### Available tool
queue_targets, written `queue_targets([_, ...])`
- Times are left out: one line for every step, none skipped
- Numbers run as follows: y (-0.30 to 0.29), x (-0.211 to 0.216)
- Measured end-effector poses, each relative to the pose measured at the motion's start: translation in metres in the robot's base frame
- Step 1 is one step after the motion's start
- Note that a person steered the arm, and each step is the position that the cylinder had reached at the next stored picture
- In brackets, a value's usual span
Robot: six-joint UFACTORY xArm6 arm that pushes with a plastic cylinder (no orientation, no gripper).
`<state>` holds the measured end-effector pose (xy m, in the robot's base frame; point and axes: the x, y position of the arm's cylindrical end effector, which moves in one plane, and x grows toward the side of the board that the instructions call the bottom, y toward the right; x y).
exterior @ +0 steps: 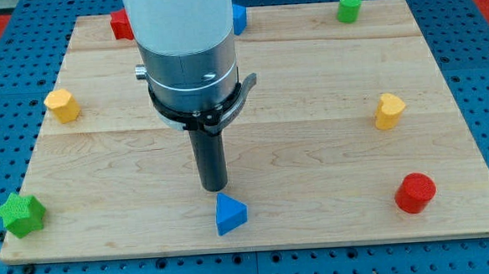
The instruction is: Push blue triangle to blue cube
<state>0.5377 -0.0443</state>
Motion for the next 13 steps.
queue_targets([-0.001,-0.002])
queue_targets([-0.001,-0.003])
queue_targets([0.036,-0.022])
queue_targets([0.103,-0.003])
queue_targets([0.108,0.079])
queue_targets([0.057,0.080])
queue_targets([-0.009,0.072])
queue_targets([-0.009,0.007])
queue_targets([0.019,-0.019])
queue_targets([0.005,0.009])
queue_targets([0.021,0.020])
queue_targets([0.037,-0.028])
queue_targets([0.030,-0.059])
